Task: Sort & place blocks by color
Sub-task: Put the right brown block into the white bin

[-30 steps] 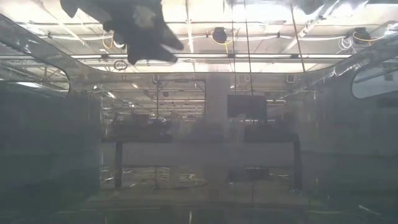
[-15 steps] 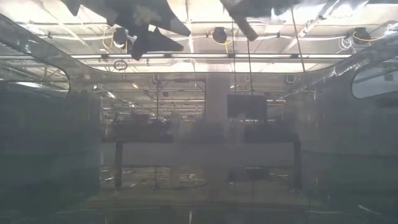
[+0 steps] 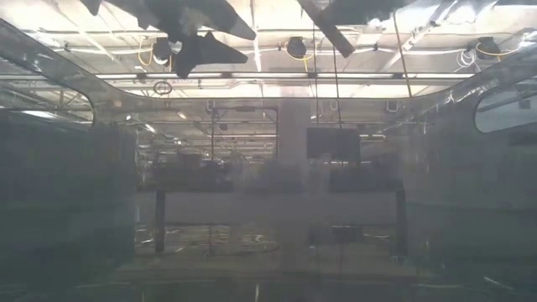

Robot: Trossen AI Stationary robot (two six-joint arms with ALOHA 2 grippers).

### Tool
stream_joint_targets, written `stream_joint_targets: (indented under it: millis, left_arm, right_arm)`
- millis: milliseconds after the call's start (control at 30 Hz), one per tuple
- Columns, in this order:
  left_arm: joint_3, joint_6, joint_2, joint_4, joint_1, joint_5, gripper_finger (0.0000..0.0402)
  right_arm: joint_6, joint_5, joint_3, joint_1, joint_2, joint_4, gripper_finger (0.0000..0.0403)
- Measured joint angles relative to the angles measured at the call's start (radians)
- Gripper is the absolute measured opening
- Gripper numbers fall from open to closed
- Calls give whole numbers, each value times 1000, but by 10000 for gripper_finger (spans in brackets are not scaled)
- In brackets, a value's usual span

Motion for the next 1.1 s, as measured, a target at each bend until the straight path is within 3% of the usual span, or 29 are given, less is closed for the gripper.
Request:
stream_joint_targets:
  millis: [233,400,500,600,767,933,1100]
  left_arm:
    - [0,-6,0,-22,-16,0,207]
    - [0,-5,0,-29,-17,0,207]
    - [0,8,0,-32,-17,0,207]
    - [0,8,0,-33,-16,0,207]
    - [0,4,0,-81,-16,0,207]
    - [0,-57,0,-123,-16,0,207]
    - [0,-196,0,-214,-28,38,207]
  right_arm:
    - [156,325,0,147,0,-264,118]
    - [371,319,0,265,0,-342,120]
    - [491,243,0,311,0,-359,120]
    - [620,90,0,332,0,-399,120]
    - [883,-174,1,328,-36,-641,117]
    - [1154,-283,1,297,-154,-970,119]
    - [1278,-378,1,266,-271,-1203,118]
